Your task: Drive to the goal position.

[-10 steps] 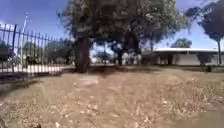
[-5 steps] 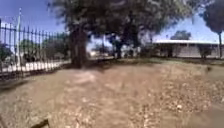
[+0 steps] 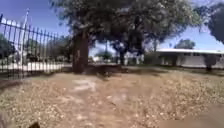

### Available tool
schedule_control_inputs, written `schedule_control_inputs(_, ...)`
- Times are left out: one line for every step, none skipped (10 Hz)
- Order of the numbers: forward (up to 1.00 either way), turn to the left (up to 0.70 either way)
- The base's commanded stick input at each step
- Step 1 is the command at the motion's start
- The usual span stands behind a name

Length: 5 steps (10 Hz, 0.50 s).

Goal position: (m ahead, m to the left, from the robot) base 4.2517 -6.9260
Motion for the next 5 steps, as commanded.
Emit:
schedule_control_inputs(0.7,-0.19)
schedule_control_inputs(0.7,0.0)
schedule_control_inputs(0.7,0.0)
schedule_control_inputs(0.7,0.0)
schedule_control_inputs(0.7,-0.1)
